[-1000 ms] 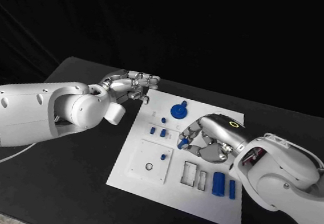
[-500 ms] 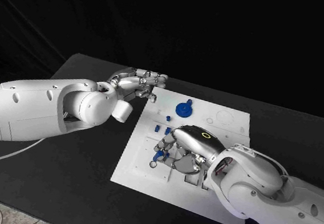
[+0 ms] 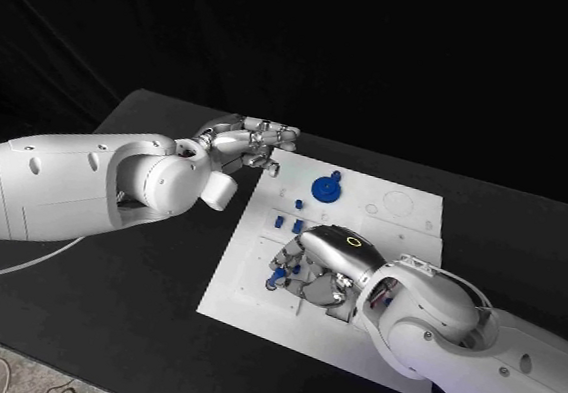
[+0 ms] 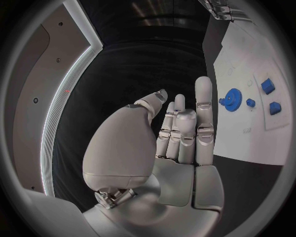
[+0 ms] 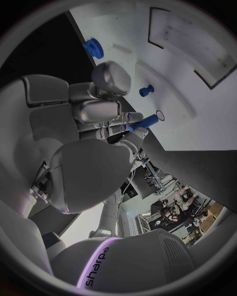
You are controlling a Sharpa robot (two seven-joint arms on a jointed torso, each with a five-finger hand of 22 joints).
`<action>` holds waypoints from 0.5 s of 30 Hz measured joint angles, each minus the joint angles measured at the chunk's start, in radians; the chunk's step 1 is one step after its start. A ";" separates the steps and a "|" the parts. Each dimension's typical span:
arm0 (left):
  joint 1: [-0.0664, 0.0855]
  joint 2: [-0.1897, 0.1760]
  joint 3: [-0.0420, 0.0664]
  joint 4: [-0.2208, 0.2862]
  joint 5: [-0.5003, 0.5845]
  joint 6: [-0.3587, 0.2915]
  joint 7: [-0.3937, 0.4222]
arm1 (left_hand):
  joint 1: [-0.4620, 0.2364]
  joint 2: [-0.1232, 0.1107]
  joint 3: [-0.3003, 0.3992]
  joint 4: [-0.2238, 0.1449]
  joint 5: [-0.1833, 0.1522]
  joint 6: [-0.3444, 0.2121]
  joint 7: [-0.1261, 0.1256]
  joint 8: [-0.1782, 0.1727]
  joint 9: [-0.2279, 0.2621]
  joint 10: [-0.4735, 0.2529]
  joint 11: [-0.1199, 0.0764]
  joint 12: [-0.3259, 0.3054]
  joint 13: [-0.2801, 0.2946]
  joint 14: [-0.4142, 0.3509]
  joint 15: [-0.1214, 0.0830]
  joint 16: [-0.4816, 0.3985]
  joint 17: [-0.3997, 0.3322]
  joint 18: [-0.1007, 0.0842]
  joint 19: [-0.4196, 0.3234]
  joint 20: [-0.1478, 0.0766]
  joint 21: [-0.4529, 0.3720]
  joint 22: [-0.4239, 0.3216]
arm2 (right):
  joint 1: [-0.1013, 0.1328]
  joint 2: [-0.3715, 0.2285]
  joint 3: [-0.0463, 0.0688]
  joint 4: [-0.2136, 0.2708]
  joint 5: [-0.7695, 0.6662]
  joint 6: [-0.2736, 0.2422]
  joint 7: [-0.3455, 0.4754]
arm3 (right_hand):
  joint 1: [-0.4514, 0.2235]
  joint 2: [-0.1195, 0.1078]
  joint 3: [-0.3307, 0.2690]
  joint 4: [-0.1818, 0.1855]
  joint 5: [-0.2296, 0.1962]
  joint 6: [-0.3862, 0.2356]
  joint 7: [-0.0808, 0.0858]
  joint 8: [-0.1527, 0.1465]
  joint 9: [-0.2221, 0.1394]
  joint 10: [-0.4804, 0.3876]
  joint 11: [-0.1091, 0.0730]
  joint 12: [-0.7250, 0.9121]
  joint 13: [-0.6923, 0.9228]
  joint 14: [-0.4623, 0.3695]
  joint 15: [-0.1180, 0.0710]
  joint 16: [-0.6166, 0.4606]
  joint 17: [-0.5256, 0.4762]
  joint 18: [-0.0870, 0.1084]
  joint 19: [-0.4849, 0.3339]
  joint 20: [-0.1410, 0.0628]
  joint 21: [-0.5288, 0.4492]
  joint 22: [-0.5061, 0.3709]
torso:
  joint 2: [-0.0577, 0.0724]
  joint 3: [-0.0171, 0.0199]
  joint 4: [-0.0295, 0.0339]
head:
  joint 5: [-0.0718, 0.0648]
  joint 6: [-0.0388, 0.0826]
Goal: Assemble the parts on the task board
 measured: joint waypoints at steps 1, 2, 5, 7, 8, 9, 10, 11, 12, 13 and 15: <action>0.000 0.000 0.000 0.000 0.000 0.000 0.000 | 0.000 0.000 0.000 0.000 0.000 0.000 0.000 0.000 0.000 0.000 0.000 0.000 0.000 0.000 0.000 0.000 0.000 0.000 0.000 0.000 0.000 0.000 | -0.001 0.002 -0.001 -0.003 -0.002 0.001 0.001 | 0.000 0.000 0.000 0.000 0.000 0.000 0.000 -0.001 0.000 0.000 0.000 0.000 0.000 0.000 0.000 0.000 0.000 0.000 0.000 0.000 0.000 0.000 | 0.000 0.0000 0.0000 | 0.000 0.000; 0.000 0.000 0.000 0.000 0.000 0.000 0.000 | 0.000 0.000 0.000 0.000 0.000 0.000 0.000 0.000 0.000 0.000 0.000 0.000 0.000 0.000 0.000 0.000 0.000 0.000 0.000 0.000 0.000 0.000 | -0.001 0.004 -0.001 -0.005 -0.004 0.002 0.001 | 0.000 0.000 0.000 0.000 0.000 0.000 0.000 -0.001 0.000 0.000 0.000 0.000 0.000 0.000 0.000 0.000 0.000 0.000 0.000 0.000 0.000 0.000 | 0.000 0.0000 -0.0001 | 0.001 -0.001; 0.000 0.001 0.000 0.000 0.000 0.001 0.000 | 0.000 0.000 0.000 0.000 0.000 0.000 0.000 0.000 0.000 0.000 0.000 0.000 0.000 0.000 0.000 0.000 0.000 0.000 0.000 0.000 0.000 0.000 | -0.003 0.009 -0.003 -0.013 -0.010 0.005 0.002 | 0.000 0.000 0.003 -0.003 0.000 0.000 0.000 -0.003 0.000 0.000 0.000 0.000 0.000 0.000 0.000 0.000 0.000 0.000 0.000 0.000 0.000 0.000 | 0.000 -0.0001 -0.0005 | 0.001 -0.002; 0.000 0.002 0.000 0.000 0.000 0.001 0.000 | 0.000 0.000 0.000 0.000 0.000 0.000 0.000 0.000 0.000 0.000 0.000 0.000 0.000 0.000 0.000 0.000 0.000 0.000 0.000 0.000 0.000 0.000 | -0.005 0.013 -0.003 -0.018 -0.014 0.006 0.002 | 0.000 0.000 0.003 -0.003 0.000 0.000 0.000 -0.003 0.000 0.000 0.000 0.000 0.000 0.000 0.000 0.000 0.000 0.000 0.000 0.000 0.000 0.000 | 0.000 -0.0001 -0.0005 | 0.001 -0.003; 0.000 0.002 0.000 0.000 0.000 0.001 0.000 | 0.000 0.000 0.000 0.000 0.000 0.000 0.000 0.000 0.000 0.000 0.000 0.000 0.000 0.000 0.000 0.000 0.000 0.000 0.000 0.000 0.000 0.000 | -0.005 0.013 -0.003 -0.019 -0.014 0.007 0.002 | 0.000 0.000 0.003 -0.003 0.000 0.000 0.000 -0.004 0.000 0.000 0.000 0.000 0.000 0.000 0.000 0.000 0.000 0.000 0.000 0.000 0.000 0.000 | 0.000 -0.0001 -0.0004 | 0.001 -0.003; 0.000 0.002 0.000 -0.001 0.000 0.002 0.000 | 0.000 0.000 0.000 0.000 0.000 0.000 0.000 0.000 0.000 0.000 0.000 0.000 0.000 0.000 0.000 0.000 0.000 0.000 0.000 0.000 0.000 0.000 | -0.006 0.016 -0.004 -0.023 -0.017 0.008 0.002 | 0.000 0.000 0.003 -0.003 0.000 0.000 0.000 -0.004 0.000 0.000 0.000 0.000 0.000 0.000 0.000 0.000 0.000 0.000 0.000 0.000 0.000 0.000 | 0.000 -0.0001 -0.0003 | 0.001 -0.004; 0.000 0.002 0.000 -0.001 0.000 0.002 0.000 | 0.000 0.000 0.000 0.000 0.000 0.000 0.000 0.000 0.000 0.000 0.000 0.000 0.000 0.000 0.000 0.000 0.000 0.000 0.000 0.000 0.000 0.000 | -0.006 0.018 -0.004 -0.025 -0.018 0.008 0.002 | 0.000 0.000 0.003 -0.003 0.000 -0.001 0.001 -0.003 0.000 0.000 0.000 0.000 0.000 0.000 0.000 0.000 0.000 0.000 0.000 0.000 0.000 0.000 | 0.000 0.0000 -0.0001 | 0.001 -0.004; 0.000 0.003 0.000 -0.001 0.000 0.002 0.000 | 0.000 0.000 0.000 0.000 0.000 0.000 0.000 0.000 0.000 0.000 0.000 0.000 0.000 0.000 0.000 0.000 0.000 0.000 0.000 0.000 0.000 0.000 | -0.007 0.019 -0.004 -0.027 -0.019 0.008 0.002 | 0.000 0.000 0.003 -0.003 0.000 -0.001 0.001 -0.002 0.000 0.000 0.000 0.000 0.000 0.000 0.000 0.000 0.000 0.000 0.000 0.000 0.000 0.000 | 0.000 0.0000 -0.0001 | 0.001 -0.004; 0.000 0.003 0.000 -0.001 0.000 0.002 -0.001 | 0.000 0.000 0.000 0.000 0.000 0.000 0.000 0.000 0.000 0.000 0.000 0.000 0.000 0.000 0.000 0.000 0.000 0.000 0.000 0.000 0.000 0.000 | -0.007 0.020 -0.005 -0.029 -0.021 0.009 0.002 | 0.000 0.000 0.003 -0.003 0.000 -0.001 0.001 -0.002 0.000 0.000 0.000 0.000 0.000 0.000 0.000 0.000 0.000 0.000 0.000 0.000 0.000 0.000 | 0.000 -0.0002 0.0000 | 0.002 -0.004; 0.000 0.003 0.000 -0.001 0.000 0.002 -0.001 | 0.000 0.000 0.000 0.000 0.000 0.000 0.000 0.000 0.000 0.000 0.000 0.000 0.000 0.000 0.000 0.000 0.000 0.000 0.000 0.000 0.000 0.000 | -0.008 0.022 -0.005 -0.031 -0.022 0.009 0.002 | 0.000 0.000 0.003 -0.003 0.000 -0.002 0.002 0.000 0.000 0.000 0.000 0.000 0.000 0.000 0.000 0.000 0.000 0.000 0.000 0.000 0.000 0.000 | 0.000 -0.0007 0.0000 | 0.002 -0.005; 0.000 0.003 0.000 -0.001 0.000 0.003 -0.001 | 0.000 0.000 0.000 0.000 0.000 0.000 0.000 0.000 0.000 0.000 0.000 0.000 0.000 0.000 0.000 0.000 0.000 0.000 0.000 0.000 0.000 0.000 | -0.009 0.026 -0.005 -0.034 -0.025 0.010 0.002 | 0.000 0.000 0.003 -0.003 0.002 -0.002 0.002 0.001 0.000 0.000 0.000 0.000 0.000 0.000 0.000 0.000 0.001 0.000 0.000 0.000 0.000 0.000 | 0.000 -0.0009 0.0000 | 0.002 -0.005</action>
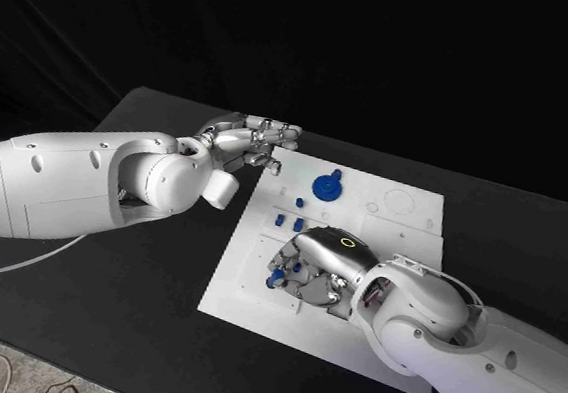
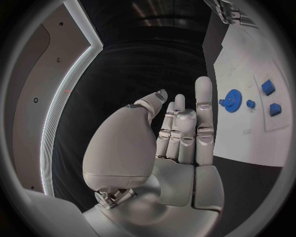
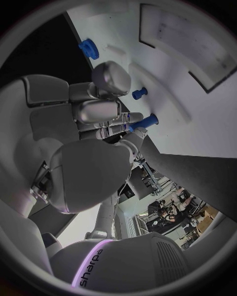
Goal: Assemble the parts on the task board
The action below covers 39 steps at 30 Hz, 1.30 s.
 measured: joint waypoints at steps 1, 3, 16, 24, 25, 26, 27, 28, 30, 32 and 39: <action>0.000 0.000 0.000 0.000 0.000 0.000 0.000 | 0.000 0.000 0.000 0.000 0.000 0.000 0.000 0.000 0.000 0.000 0.000 0.000 0.000 0.000 0.000 0.000 0.000 0.000 0.000 0.000 0.000 0.000 | -0.001 0.001 0.000 -0.001 -0.001 0.000 0.000 | 0.000 0.000 0.000 0.000 0.002 0.000 0.000 0.000 0.000 0.000 0.000 0.000 0.000 0.000 0.000 0.000 0.001 0.000 0.000 0.000 0.000 0.000 | 0.000 -0.0003 0.0001 | 0.000 0.000; 0.000 0.001 0.000 0.000 0.000 0.001 0.000 | 0.000 0.000 0.000 0.000 0.000 0.000 0.000 0.000 0.000 0.000 0.000 0.000 0.000 0.000 0.000 0.000 0.000 0.000 0.000 0.000 0.000 0.000 | -0.002 0.004 0.000 -0.004 -0.004 0.001 0.000 | -0.003 -0.003 0.000 0.000 0.002 0.000 0.000 0.000 0.000 0.000 0.000 0.000 0.000 0.000 0.000 0.000 0.001 0.000 0.000 0.000 0.000 0.000 | 0.000 -0.0003 0.0004 | 0.000 -0.001; 0.000 0.000 0.000 0.001 0.000 0.002 -0.001 | 0.000 0.000 0.000 0.000 0.000 0.000 0.000 0.000 0.000 0.000 0.000 0.000 0.000 0.000 0.000 0.000 0.000 0.000 0.000 0.000 0.000 0.000 | -0.003 0.014 -0.003 -0.011 -0.023 0.016 -0.003 | -0.009 -0.009 0.000 0.000 0.002 -0.002 0.002 0.000 0.001 0.000 0.000 -0.011 0.000 0.000 0.000 0.000 -0.003 0.000 0.000 0.000 0.000 -0.005 | -0.001 -0.0001 -0.0008 | 0.004 -0.005; 0.000 -0.001 0.000 0.002 0.000 0.002 -0.002 | 0.000 0.000 0.000 0.000 0.000 0.000 0.000 0.000 0.000 -0.009 -0.002 0.007 0.002 -0.004 0.004 0.000 -0.005 0.000 -0.004 0.004 0.000 -0.001 | -0.004 0.018 -0.011 -0.019 -0.036 0.011 -0.003 | -0.061 -0.066 -0.040 0.012 0.019 -0.099 0.030 -0.017 -0.022 -0.076 0.031 -0.049 -0.003 0.003 0.014 -0.006 -0.017 0.000 -0.019 0.019 -0.036 -0.049 | -0.001 -0.0002 -0.0007 | 0.003 -0.004; 0.000 -0.002 0.000 0.002 0.000 0.002 -0.002 | 0.000 0.000 0.000 0.000 0.000 0.000 0.000 0.000 0.000 -0.009 -0.002 0.007 0.002 -0.004 0.004 0.000 -0.005 0.000 -0.004 0.004 0.000 -0.001 | -0.004 0.018 -0.011 -0.019 -0.037 0.009 -0.003 | -0.066 -0.071 -0.055 0.014 0.019 -0.119 0.031 -0.016 -0.023 -0.090 0.034 -0.049 -0.003 0.003 0.014 -0.012 -0.024 0.000 -0.024 0.024 -0.046 -0.062 | -0.001 -0.0003 -0.0007 | 0.002 -0.004; 0.000 -0.002 0.000 0.002 0.000 0.002 -0.002 | 0.000 0.000 0.000 0.000 0.000 0.000 0.000 0.000 0.000 -0.009 -0.002 0.007 0.002 -0.004 0.003 0.000 -0.005 0.000 -0.004 0.004 0.000 -0.001 | -0.004 0.018 -0.011 -0.020 -0.038 0.006 -0.003 | -0.067 -0.075 -0.072 0.015 0.018 -0.140 0.031 -0.016 -0.024 -0.106 0.034 -0.049 -0.003 0.003 0.014 -0.023 -0.038 0.000 -0.033 0.025 -0.060 -0.081 | -0.001 -0.0003 -0.0007 | 0.002 -0.004; 0.000 -0.002 0.000 0.002 0.000 0.002 -0.003 | 0.000 0.000 0.000 0.000 0.000 0.000 0.000 0.000 0.000 -0.009 -0.002 0.007 0.002 -0.004 0.004 0.000 -0.005 0.000 -0.004 0.004 0.000 -0.001 | -0.004 0.018 -0.011 -0.020 -0.039 0.002 -0.003 | -0.067 -0.075 -0.089 0.017 0.011 -0.157 0.030 -0.016 -0.024 -0.120 0.034 -0.049 -0.002 0.003 0.014 -0.031 -0.048 0.000 -0.040 0.025 -0.072 -0.096 | -0.001 -0.0004 -0.0007 | 0.002 -0.004; 0.000 -0.003 0.000 0.002 0.000 0.002 -0.003 | 0.000 0.000 0.000 0.000 0.000 0.000 0.000 0.000 0.000 -0.009 -0.002 0.007 0.002 -0.004 0.004 0.000 -0.005 0.000 -0.004 0.004 0.000 -0.001 | -0.004 0.017 -0.011 -0.020 -0.040 -0.003 -0.003 | -0.067 -0.075 -0.100 0.018 0.009 -0.166 0.030 -0.016 -0.024 -0.127 0.034 -0.049 -0.002 0.003 0.014 -0.035 -0.054 0.000 -0.042 0.023 -0.078 -0.103 | -0.001 -0.0004 -0.0006 | 0.002 -0.004; 0.000 -0.003 0.000 0.002 0.000 0.002 -0.003 | 0.000 0.000 0.000 0.000 0.000 0.000 0.000 0.000 0.000 -0.009 -0.002 0.007 0.002 -0.004 0.003 0.000 -0.005 0.000 -0.004 0.004 0.000 -0.001 | -0.004 0.016 -0.012 -0.020 -0.041 -0.013 -0.001 | -0.067 -0.075 -0.114 0.017 0.009 -0.174 0.031 -0.016 -0.024 -0.134 0.034 -0.046 -0.001 0.003 0.014 -0.035 -0.059 0.000 -0.042 0.023 -0.082 -0.109 | -0.001 -0.0004 -0.0006 | 0.002 -0.003; 0.000 -0.004 0.000 0.003 0.000 0.003 -0.004 | 0.000 0.000 0.000 0.000 0.000 0.000 0.000 0.000 0.000 -0.009 -0.002 0.007 0.002 -0.004 0.004 0.000 -0.005 0.000 -0.004 0.004 0.000 -0.001 | -0.004 0.013 -0.012 -0.019 -0.043 -0.027 0.000 | -0.067 -0.075 -0.117 0.019 0.009 -0.174 0.031 -0.016 -0.024 -0.134 0.034 -0.043 -0.001 0.003 0.014 -0.035 -0.060 0.000 -0.042 0.023 -0.082 -0.111 | -0.001 -0.0004 -0.0005 | 0.002 -0.003; 0.000 -0.005 0.000 0.003 0.000 0.003 -0.005 | 0.000 0.000 0.000 0.000 0.000 0.000 0.000 0.000 0.000 -0.009 -0.002 0.007 0.002 -0.004 0.003 0.000 -0.005 0.000 -0.004 0.004 0.000 -0.001 | -0.009 -0.027 -0.011 0.019 -0.041 -0.101 0.016 | -0.057 -0.065 -0.146 0.018 0.028 -0.174 0.031 -0.016 -0.021 -0.141 0.034 -0.019 0.002 0.003 0.014 -0.035 -0.058 0.000 -0.042 0.023 -0.082 -0.109 | -0.002 0.0004 -0.0004 | -0.001 0.000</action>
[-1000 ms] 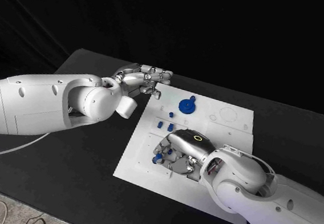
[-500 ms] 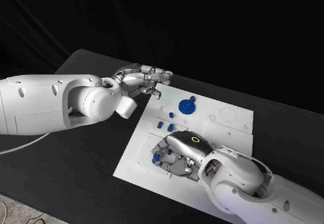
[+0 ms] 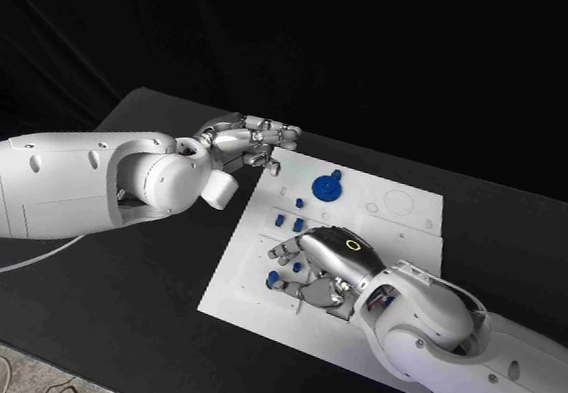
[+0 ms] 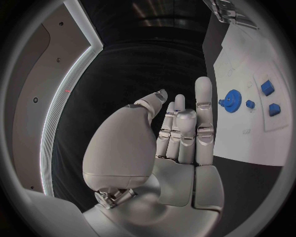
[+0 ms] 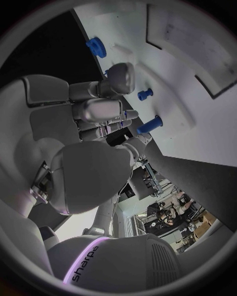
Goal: Assemble the parts on the task board
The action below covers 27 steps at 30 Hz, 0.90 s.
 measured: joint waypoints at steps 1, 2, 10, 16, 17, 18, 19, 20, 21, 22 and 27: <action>0.000 0.000 0.000 0.000 0.000 0.000 0.000 | 0.000 0.000 0.000 0.000 0.000 0.000 0.000 0.000 0.000 0.000 0.000 0.000 0.000 0.000 0.000 0.000 0.000 0.000 0.000 0.000 0.000 0.000 | -0.001 -0.013 0.002 0.011 0.002 -0.013 0.004 | 0.004 0.004 -0.007 0.001 0.005 0.001 -0.001 0.000 0.001 0.000 0.000 0.006 0.002 0.000 0.000 0.000 0.002 0.000 0.000 0.000 0.000 0.001 | 0.000 0.0004 -0.0001 | -0.001 0.001; 0.000 -0.001 0.000 0.000 0.000 0.000 0.000 | 0.000 0.000 0.000 0.000 0.000 0.000 0.000 0.000 0.000 0.000 0.000 0.000 0.000 0.000 0.000 0.000 0.000 0.000 0.000 0.000 0.000 0.000 | -0.002 -0.028 0.006 0.024 0.006 -0.026 0.008 | 0.005 0.005 -0.010 0.002 0.005 0.005 -0.004 0.002 0.003 0.000 0.000 0.014 0.003 0.000 0.000 0.000 0.003 0.000 0.000 0.000 0.000 0.003 | 0.000 0.0004 -0.0002 | -0.003 0.003; 0.000 -0.007 0.000 0.002 0.000 0.001 -0.002 | 0.000 0.000 0.000 0.000 0.000 0.000 0.000 0.000 0.000 0.000 0.000 0.000 0.000 0.000 0.000 0.000 0.000 0.000 0.000 0.000 0.000 0.000 | 0.045 -0.224 0.027 0.096 0.181 -0.086 0.019 | -0.002 0.019 -0.045 0.033 0.057 0.072 -0.014 0.030 0.013 0.192 -0.025 0.144 0.061 -0.001 -0.014 0.077 0.121 0.000 0.055 -0.019 0.110 0.146 | -0.004 -0.0025 -0.0047 | -0.034 0.025; 0.000 -0.011 0.000 0.007 0.000 0.001 -0.002 | 0.000 0.000 0.000 0.000 0.000 0.000 0.000 0.000 0.000 0.000 0.000 0.000 0.000 0.000 0.000 0.000 0.000 0.000 0.000 0.000 0.000 0.000 | 0.068 -0.376 0.029 0.144 0.365 -0.084 -0.022 | -0.065 0.026 -0.139 0.073 0.122 0.075 -0.041 0.074 0.026 0.280 -0.070 0.478 0.388 0.000 -0.043 0.152 0.224 -0.017 0.090 -0.047 0.190 0.244 | -0.009 -0.0050 -0.0158 | -0.067 0.045; 0.000 -0.011 0.000 0.007 0.000 0.001 -0.002 | 0.000 0.000 0.000 0.000 0.000 0.000 0.000 0.000 0.000 0.000 0.000 0.000 0.000 0.000 0.000 0.000 0.000 0.000 0.000 0.000 0.000 0.000 | 0.069 -0.391 0.029 0.150 0.385 -0.081 -0.032 | -0.071 0.031 -0.170 0.085 0.131 0.068 -0.048 0.089 0.032 0.272 -0.078 0.611 0.538 0.000 -0.043 0.159 0.232 -0.017 0.090 -0.047 0.198 0.253 | -0.009 -0.0050 -0.0177 | -0.071 0.046; 0.000 -0.011 0.000 0.007 0.000 0.001 -0.002 | 0.000 0.000 0.000 0.000 0.000 0.000 0.000 0.000 0.000 0.000 0.000 0.000 0.000 0.000 0.000 0.000 0.000 0.000 0.000 0.000 0.000 0.000 | 0.071 -0.410 0.029 0.157 0.406 -0.075 -0.045 | -0.079 0.038 -0.191 0.096 0.137 0.064 -0.050 0.102 0.038 0.263 -0.081 0.716 0.658 0.000 -0.043 0.165 0.240 -0.017 0.090 -0.047 0.204 0.261 | -0.010 -0.0049 -0.0204 | -0.077 0.048; 0.000 -0.011 0.000 0.007 0.000 0.001 -0.002 | 0.000 0.000 0.000 0.000 0.000 0.000 0.000 0.000 0.000 0.000 0.000 0.000 0.000 0.000 0.000 0.000 0.000 0.000 0.000 0.000 0.000 0.000 | 0.071 -0.423 0.028 0.163 0.420 -0.070 -0.055 | -0.083 0.043 -0.208 0.106 0.145 0.061 -0.047 0.116 0.043 0.255 -0.076 0.794 0.749 0.000 -0.043 0.171 0.249 -0.017 0.090 -0.047 0.209 0.267 | -0.011 -0.0049 -0.0225 | -0.081 0.049; 0.000 -0.011 -0.001 0.007 0.000 0.001 -0.002 | 0.000 0.000 0.000 0.000 0.000 0.000 0.000 0.000 0.000 0.000 0.000 0.000 0.000 0.000 0.000 0.000 0.000 0.000 0.000 0.000 0.000 0.000 | 0.071 -0.435 0.027 0.168 0.431 -0.064 -0.065 | -0.086 0.046 -0.219 0.115 0.151 0.061 -0.047 0.126 0.047 0.253 -0.075 0.849 0.815 0.000 -0.043 0.176 0.256 -0.017 0.090 -0.047 0.212 0.273 | -0.012 -0.0047 -0.0243 | -0.084 0.051; 0.000 -0.011 -0.001 0.007 0.000 0.001 -0.002 | 0.000 0.000 0.000 0.000 0.000 0.000 0.000 0.000 0.000 0.000 0.000 0.000 0.000 0.000 0.000 0.000 0.000 0.000 0.000 0.000 0.000 0.000 | 0.071 -0.446 0.025 0.173 0.441 -0.059 -0.075 | -0.089 0.049 -0.233 0.124 0.154 0.059 -0.049 0.138 0.053 0.258 -0.071 0.906 0.883 0.000 -0.043 0.182 0.267 -0.017 0.090 -0.047 0.215 0.279 | -0.012 -0.0045 -0.0258 | -0.086 0.052; 0.000 -0.011 -0.002 0.007 0.000 0.001 -0.002 | 0.000 0.000 0.000 0.000 0.000 0.000 0.000 0.000 0.000 0.000 0.000 0.000 0.000 0.000 0.000 0.000 0.000 0.000 0.000 0.000 0.000 0.000 | 0.071 -0.460 0.022 0.180 0.451 -0.050 -0.088 | -0.084 0.054 -0.248 0.129 0.156 0.055 -0.052 0.148 0.059 0.263 -0.067 0.947 0.932 0.000 -0.043 0.188 0.276 -0.017 0.092 -0.049 0.219 0.283 | -0.013 -0.0046 -0.0277 | -0.089 0.053; 0.000 -0.012 -0.006 0.007 0.000 0.001 -0.002 | 0.000 0.000 0.000 0.000 0.000 -0.004 0.004 0.004 0.000 0.000 0.000 0.000 0.001 -0.004 -0.004 0.000 -0.002 0.000 0.000 0.000 0.000 0.000 | 0.064 -0.504 0.011 0.209 0.462 -0.010 -0.152 | -0.097 0.073 -0.301 0.164 0.158 0.053 -0.053 0.200 0.091 0.305 -0.082 1.079 1.090 0.000 -0.050 0.205 0.290 -0.017 0.095 -0.052 0.226 0.296 | -0.018 -0.0039 -0.0360 | -0.101 0.055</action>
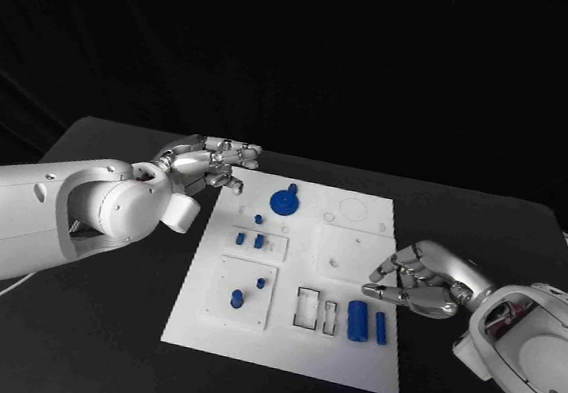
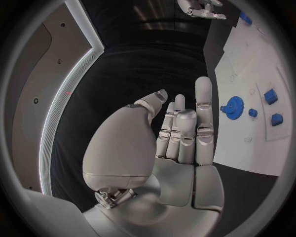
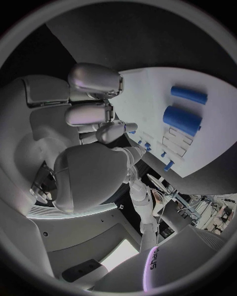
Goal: Assemble the parts on the task board
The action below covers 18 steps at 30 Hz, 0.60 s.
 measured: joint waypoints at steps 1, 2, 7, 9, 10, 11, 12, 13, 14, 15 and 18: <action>0.000 0.000 0.000 0.000 0.000 0.000 0.000 | 0.000 0.000 0.000 0.000 0.000 0.000 0.000 0.000 0.000 0.000 0.000 0.000 0.000 0.000 0.000 0.000 0.000 0.000 0.000 0.000 0.000 0.000 | -0.002 -0.004 -0.001 0.006 -0.002 0.006 -0.013 | -0.001 0.001 -0.008 0.008 0.000 -0.002 -0.002 0.008 0.005 0.005 0.002 0.012 0.016 0.000 0.000 0.000 0.000 0.000 0.002 -0.002 0.000 0.002 | -0.001 0.0000 -0.0027 | -0.002 -0.001; 0.000 0.000 -0.001 0.000 0.000 0.000 0.000 | 0.000 0.000 0.000 0.000 0.000 0.000 0.000 0.000 0.000 0.000 0.000 0.000 0.000 0.000 0.000 0.000 0.000 0.000 0.000 0.000 0.000 0.000 | -0.005 -0.006 -0.003 0.011 -0.004 0.012 -0.025 | -0.005 0.005 -0.015 0.015 0.001 -0.005 -0.005 0.012 0.009 0.006 0.002 0.022 0.028 0.000 0.000 0.000 0.000 0.000 0.002 -0.002 0.003 0.004 | -0.002 0.0000 -0.0046 | -0.003 -0.002; 0.000 0.001 -0.002 -0.001 0.000 0.001 0.000 | 0.000 0.000 0.000 0.000 0.000 0.000 0.000 0.000 0.000 0.000 0.000 0.000 0.000 0.000 0.000 0.000 0.000 0.000 0.000 0.000 0.000 0.000 | -0.017 -0.007 -0.006 0.033 -0.033 0.037 -0.088 | -0.019 0.019 -0.055 0.038 0.017 -0.013 -0.009 0.034 0.028 0.007 0.001 0.029 0.047 0.000 0.000 0.012 0.000 0.000 0.002 -0.002 0.006 0.006 | -0.006 0.0000 -0.0119 | -0.012 -0.006; 0.000 0.002 -0.002 -0.001 0.000 0.001 0.000 | 0.000 0.000 0.000 0.000 0.000 0.000 0.000 0.000 0.000 0.000 0.000 0.000 0.000 0.000 0.000 0.000 0.000 0.000 0.000 0.000 0.000 0.000 | -0.021 -0.005 -0.007 0.038 -0.048 0.044 -0.109 | -0.021 0.020 -0.064 0.039 0.021 -0.017 -0.012 0.034 0.032 0.007 0.001 0.029 0.051 0.000 0.000 0.012 0.000 0.000 0.002 -0.002 0.006 0.008 | -0.007 0.0000 -0.0134 | -0.018 -0.009; 0.000 0.002 -0.002 -0.002 0.000 0.001 0.000 | 0.000 0.000 0.000 0.000 0.000 0.000 0.000 0.000 0.000 0.000 0.000 0.000 0.000 0.000 0.000 0.000 0.000 0.000 0.000 0.000 0.000 0.000 | -0.023 -0.004 -0.007 0.040 -0.058 0.047 -0.118 | -0.028 0.018 -0.066 0.038 0.021 -0.017 -0.011 0.039 0.033 0.008 0.001 0.029 0.054 0.000 0.000 0.016 0.000 0.000 0.002 -0.002 0.006 0.010 | -0.007 -0.0002 -0.0138 | -0.020 -0.010; 0.000 0.003 -0.002 -0.002 0.000 0.001 0.000 | 0.000 0.000 0.000 0.000 0.000 0.000 0.000 0.000 0.000 0.000 0.000 0.000 0.000 0.000 0.000 0.000 0.000 0.000 0.000 0.000 0.000 0.000 | -0.026 -0.001 -0.008 0.043 -0.071 0.052 -0.131 | -0.029 0.018 -0.068 0.040 0.021 -0.017 -0.011 0.040 0.035 0.008 0.001 0.029 0.055 0.000 0.000 0.016 0.000 0.000 0.002 -0.002 0.006 0.011 | -0.008 -0.0005 -0.0144 | -0.023 -0.011; 0.000 0.003 -0.002 -0.003 0.000 0.001 0.000 | 0.000 0.000 0.000 0.000 0.000 0.000 0.000 0.000 0.000 0.000 0.000 0.000 0.000 0.000 0.000 0.000 0.000 0.000 0.000 0.000 0.000 0.000 | -0.028 0.001 -0.008 0.044 -0.082 0.055 -0.139 | -0.029 0.017 -0.074 0.039 0.021 -0.017 -0.011 0.041 0.036 0.008 0.000 0.029 0.056 0.000 0.000 0.016 0.000 0.000 0.002 -0.002 0.006 0.011 | -0.008 -0.0005 -0.0144 | -0.025 -0.012; 0.000 0.002 -0.003 -0.003 0.000 0.002 0.000 | 0.000 0.000 0.000 0.000 0.000 0.000 0.000 0.000 0.000 0.000 0.000 0.000 0.000 0.000 0.000 0.000 0.000 0.000 0.000 0.000 0.000 0.000 | -0.029 0.003 -0.008 0.045 -0.092 0.058 -0.147 | -0.033 0.014 -0.076 0.039 0.021 -0.017 -0.011 0.041 0.037 0.008 0.000 0.029 0.055 0.000 0.000 0.016 0.000 0.000 0.002 -0.002 0.006 0.011 | -0.008 -0.0005 -0.0146 | -0.026 -0.014; 0.000 0.002 -0.003 -0.003 0.000 0.002 0.000 | 0.000 0.000 0.000 0.000 0.000 0.000 0.000 0.000 0.000 0.000 0.000 0.000 0.000 0.000 0.000 0.000 0.000 0.000 0.000 0.000 0.000 -0.001 | -0.031 0.005 -0.008 0.046 -0.103 0.062 -0.155 | -0.033 0.014 -0.079 0.039 0.024 -0.020 -0.013 0.046 0.039 0.008 0.000 0.029 0.055 0.000 0.000 0.016 0.000 0.000 0.002 -0.002 0.006 0.011 | -0.008 -0.0012 -0.0149 | -0.027 -0.014; 0.000 0.002 -0.003 -0.004 0.000 0.002 0.000 | 0.000 0.000 0.000 0.000 0.000 0.000 0.000 0.000 0.000 0.000 0.000 0.000 0.000 0.000 0.000 0.000 0.000 0.000 0.000 0.000 0.000 -0.001 | -0.033 0.007 -0.008 0.047 -0.119 0.066 -0.165 | -0.033 0.014 -0.084 0.040 0.027 -0.023 -0.013 0.046 0.040 0.008 0.000 0.029 0.056 0.000 0.000 0.016 0.000 0.000 0.002 -0.002 0.006 0.011 | -0.008 -0.0012 -0.0154 | -0.028 -0.014; -0.001 0.001 -0.004 -0.004 0.000 0.002 0.000 | 0.000 0.000 0.000 0.000 0.000 0.000 0.000 0.000 0.000 0.000 0.000 0.000 0.000 0.000 0.000 0.000 0.000 0.000 0.000 0.000 0.000 -0.001 | -0.040 0.014 -0.009 0.047 -0.157 0.078 -0.187 | -0.042 0.015 -0.090 0.040 0.027 -0.024 -0.012 0.050 0.044 0.008 0.000 0.029 0.058 0.000 0.000 0.016 0.000 0.000 0.002 -0.002 0.006 0.011 | -0.008 -0.0011 -0.0160 | -0.030 -0.016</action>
